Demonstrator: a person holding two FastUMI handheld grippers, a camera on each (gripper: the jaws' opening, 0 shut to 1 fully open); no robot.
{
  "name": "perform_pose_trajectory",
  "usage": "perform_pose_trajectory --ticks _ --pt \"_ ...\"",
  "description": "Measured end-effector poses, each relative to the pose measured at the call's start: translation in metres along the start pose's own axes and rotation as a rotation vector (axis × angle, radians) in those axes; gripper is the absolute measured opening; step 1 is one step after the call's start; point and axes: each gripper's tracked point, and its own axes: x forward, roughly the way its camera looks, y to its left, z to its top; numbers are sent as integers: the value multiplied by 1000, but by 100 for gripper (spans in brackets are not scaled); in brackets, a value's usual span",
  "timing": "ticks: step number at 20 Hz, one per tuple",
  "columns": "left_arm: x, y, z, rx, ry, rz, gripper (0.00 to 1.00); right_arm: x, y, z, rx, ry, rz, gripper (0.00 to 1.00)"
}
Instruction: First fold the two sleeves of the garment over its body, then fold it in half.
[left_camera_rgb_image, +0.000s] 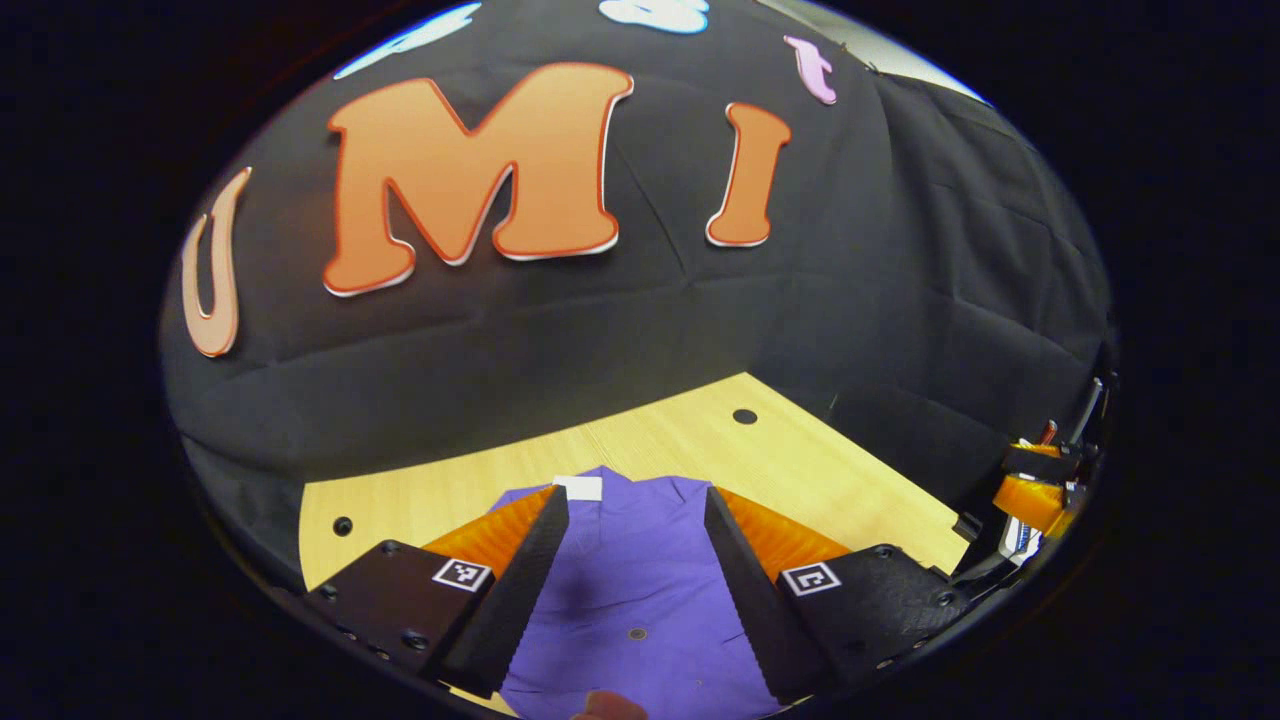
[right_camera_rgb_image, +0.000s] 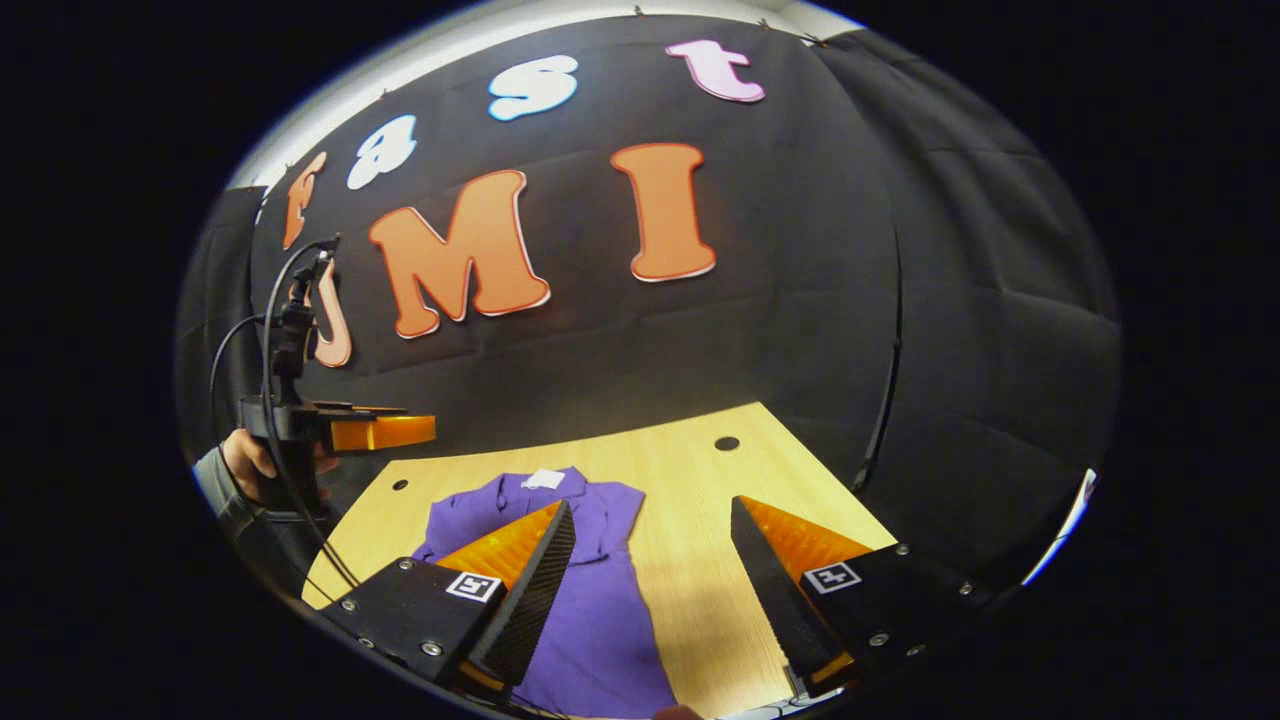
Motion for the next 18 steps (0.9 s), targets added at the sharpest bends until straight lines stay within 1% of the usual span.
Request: perform_pose_trajectory --ticks 2,5,7,9,12,15,17,18 --pt "-25 14 1 -1 -65 59 90 7 22 12 -42 -43 28 94" --pt "-65 22 6 -18 -170 129 90 13 43 26 -112 -100 64 94" --pt "-89 30 8 -15 -246 198 90 16 61 39 -143 -139 94 94" --pt "-115 42 9 1 -328 282 89 18 71 42 -172 -165 120 94" --pt "-166 49 11 24 -430 379 92 21 81 38 -191 -169 151 94" --pt "-201 62 -5 46 -452 463 95 26 88 24 -183 -138 179 94" --pt "-213 68 -24 28 -440 490 100 28 89 11 -190 -110 183 94" --pt "-219 71 -32 15 -432 496 100 29 88 5 -201 -91 182 94"
